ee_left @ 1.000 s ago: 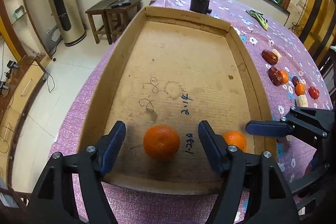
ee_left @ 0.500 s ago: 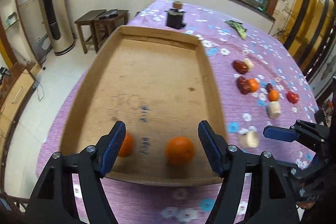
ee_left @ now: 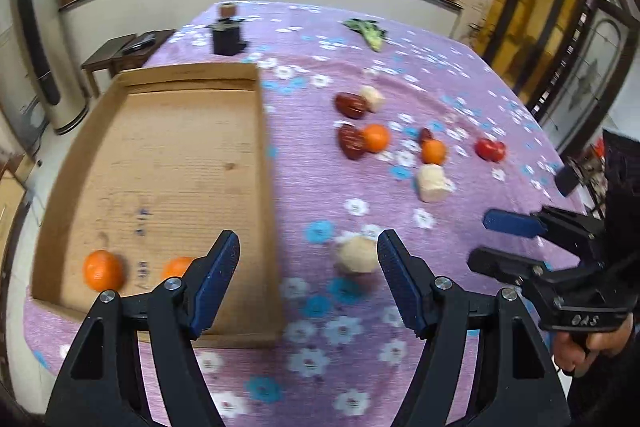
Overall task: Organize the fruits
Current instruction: 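Grasp the round pale bun with the left gripper while the right gripper grasps the pale yam piece, then carry the bun and yam piece over the tray and release both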
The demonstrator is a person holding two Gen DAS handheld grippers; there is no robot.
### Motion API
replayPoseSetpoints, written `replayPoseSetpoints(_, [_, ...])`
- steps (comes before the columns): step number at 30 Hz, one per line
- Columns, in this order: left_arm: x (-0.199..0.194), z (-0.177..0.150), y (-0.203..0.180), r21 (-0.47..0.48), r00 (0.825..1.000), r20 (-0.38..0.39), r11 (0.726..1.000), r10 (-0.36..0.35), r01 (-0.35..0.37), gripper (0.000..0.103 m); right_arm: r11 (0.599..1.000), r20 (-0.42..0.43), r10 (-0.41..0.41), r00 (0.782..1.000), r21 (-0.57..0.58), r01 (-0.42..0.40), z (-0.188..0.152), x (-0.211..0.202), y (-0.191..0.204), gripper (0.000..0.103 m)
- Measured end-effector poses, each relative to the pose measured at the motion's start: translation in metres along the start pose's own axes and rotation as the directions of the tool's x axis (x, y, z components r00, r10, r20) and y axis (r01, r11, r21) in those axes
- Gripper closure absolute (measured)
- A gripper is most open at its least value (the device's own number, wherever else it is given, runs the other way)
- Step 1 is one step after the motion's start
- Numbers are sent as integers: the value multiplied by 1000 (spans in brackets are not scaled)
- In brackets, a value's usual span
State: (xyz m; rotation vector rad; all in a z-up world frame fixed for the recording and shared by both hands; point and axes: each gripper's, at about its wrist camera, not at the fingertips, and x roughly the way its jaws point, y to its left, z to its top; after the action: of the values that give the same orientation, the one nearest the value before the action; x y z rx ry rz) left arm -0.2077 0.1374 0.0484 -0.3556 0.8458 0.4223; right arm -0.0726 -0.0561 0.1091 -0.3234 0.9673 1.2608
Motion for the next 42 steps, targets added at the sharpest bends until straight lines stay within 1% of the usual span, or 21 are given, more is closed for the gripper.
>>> replayPoseSetpoints(4, [6,-5,-23,40,1000,-16,999,-23,24,32,999,10,-25,1000,24,24,-5,-5,-12,44])
replayPoseSetpoints(9, [16,-10,-36,60,998,-41,997,-39,41,32,998,11,-36,999,50,36,-10,-6,-24,44])
replayPoseSetpoints(16, [30,-14,-39,63,997,-58,996,-55,59,32,995,9,-56,998,78,55,-17,-1,-35,44])
replayPoseSetpoints(22, [39,-16,-40,80,997,-57,995,-60,64,32,994,9,-85,996,72,84,-12,6,-36,44])
replayPoseSetpoints(27, [53,-16,-40,89,995,-77,993,-66,73,32,992,-3,-106,994,67,106,-2,23,-37,44])
replayPoseSetpoints(30, [63,-16,-40,89,993,-91,993,-73,81,32,988,-29,-134,991,69,136,5,41,-40,44])
replayPoseSetpoints(32, [67,-16,-40,100,995,-84,993,-60,68,36,985,-46,-153,987,76,157,8,51,-43,45])
replayPoseSetpoints(34, [70,-15,-41,115,995,-84,991,-62,71,40,979,-55,-183,982,80,187,14,61,-45,45])
replayPoseSetpoints(36, [73,-14,-43,131,996,-76,990,-41,51,42,978,-56,-184,981,86,189,17,68,-47,45])
replayPoseSetpoints(38, [75,-14,-43,155,998,-67,988,-10,20,55,975,-53,-201,978,82,205,22,75,-47,51])
replayPoseSetpoints(39, [76,-14,-43,163,998,-63,987,6,4,59,974,-50,-211,976,78,215,23,76,-46,54])
replayPoseSetpoints(40, [76,-13,-41,165,998,-58,986,13,-3,67,972,-50,-219,974,77,223,24,77,-46,62])
replayPoseSetpoints(41, [74,-13,-37,159,999,-54,987,5,3,71,972,-48,-216,975,81,219,24,77,-46,62])
replayPoseSetpoints(42, [73,-12,-35,151,998,-54,988,-14,22,71,973,-46,-208,977,89,212,24,76,-47,62])
